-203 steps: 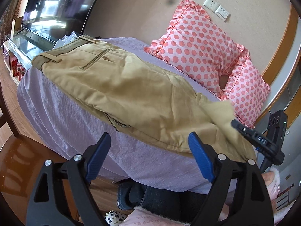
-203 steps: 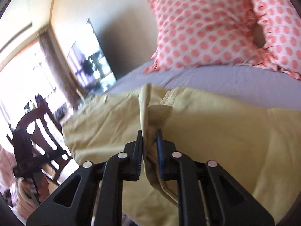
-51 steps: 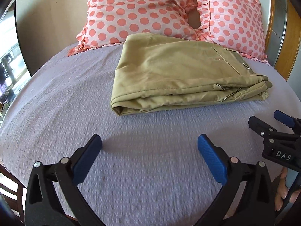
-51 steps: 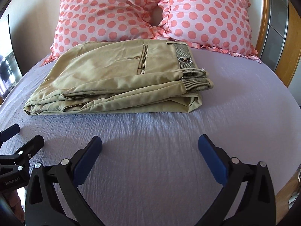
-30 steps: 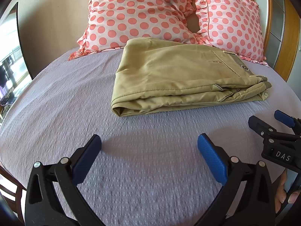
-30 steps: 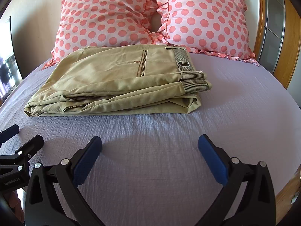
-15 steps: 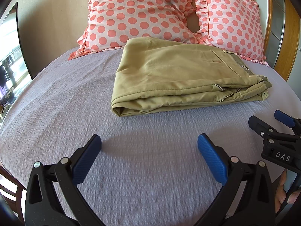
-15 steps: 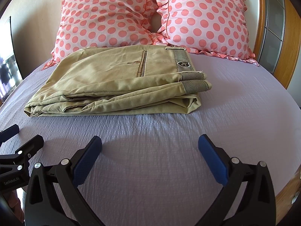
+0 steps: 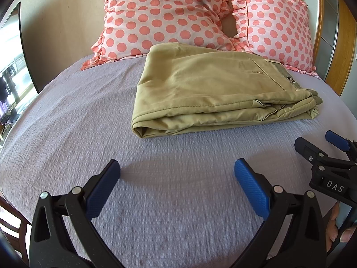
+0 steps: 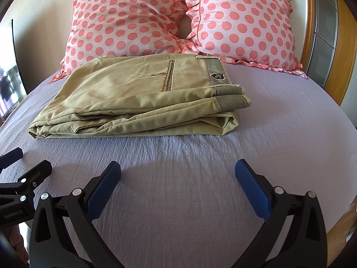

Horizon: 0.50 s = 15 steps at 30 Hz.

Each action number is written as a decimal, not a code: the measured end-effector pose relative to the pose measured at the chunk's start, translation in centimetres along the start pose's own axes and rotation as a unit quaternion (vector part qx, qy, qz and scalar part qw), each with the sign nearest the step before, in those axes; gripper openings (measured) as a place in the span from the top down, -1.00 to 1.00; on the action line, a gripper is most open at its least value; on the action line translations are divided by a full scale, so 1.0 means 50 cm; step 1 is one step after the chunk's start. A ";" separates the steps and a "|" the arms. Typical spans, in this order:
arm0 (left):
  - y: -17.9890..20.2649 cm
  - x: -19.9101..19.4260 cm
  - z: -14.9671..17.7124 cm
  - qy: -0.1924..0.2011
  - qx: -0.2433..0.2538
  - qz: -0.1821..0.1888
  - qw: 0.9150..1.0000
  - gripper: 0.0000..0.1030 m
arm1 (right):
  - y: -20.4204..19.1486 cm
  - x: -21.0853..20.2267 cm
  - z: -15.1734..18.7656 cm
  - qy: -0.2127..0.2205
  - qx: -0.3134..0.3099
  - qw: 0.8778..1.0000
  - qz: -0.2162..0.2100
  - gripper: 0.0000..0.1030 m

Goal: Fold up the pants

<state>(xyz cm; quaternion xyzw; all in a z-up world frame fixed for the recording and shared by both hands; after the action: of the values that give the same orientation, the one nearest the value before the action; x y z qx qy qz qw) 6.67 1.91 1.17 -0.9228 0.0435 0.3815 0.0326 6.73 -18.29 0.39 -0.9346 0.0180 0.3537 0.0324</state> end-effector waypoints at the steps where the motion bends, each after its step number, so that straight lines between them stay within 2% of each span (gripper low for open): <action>1: 0.000 0.000 0.000 0.000 0.000 0.000 1.000 -0.97 | 0.000 0.000 0.000 0.000 0.000 1.000 0.000 -0.97; 15: -0.001 0.003 -0.002 -0.003 0.000 0.001 1.000 -0.96 | 0.000 0.001 0.000 0.000 0.000 1.000 0.000 -0.97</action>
<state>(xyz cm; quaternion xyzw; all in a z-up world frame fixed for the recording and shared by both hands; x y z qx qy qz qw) 6.86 1.95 1.12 -0.9215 0.0442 0.3846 0.0321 6.77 -18.30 0.35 -0.9347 0.0176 0.3537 0.0322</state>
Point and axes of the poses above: each gripper's, at about its wrist camera, not at the fingertips, and x roughly the way its jaws point, y to its right, z to its underside, the point moved 1 cm from there along x, roughly the way its jaws point, and after that the axes turned 1 degree about x, right-handed, at the moved point
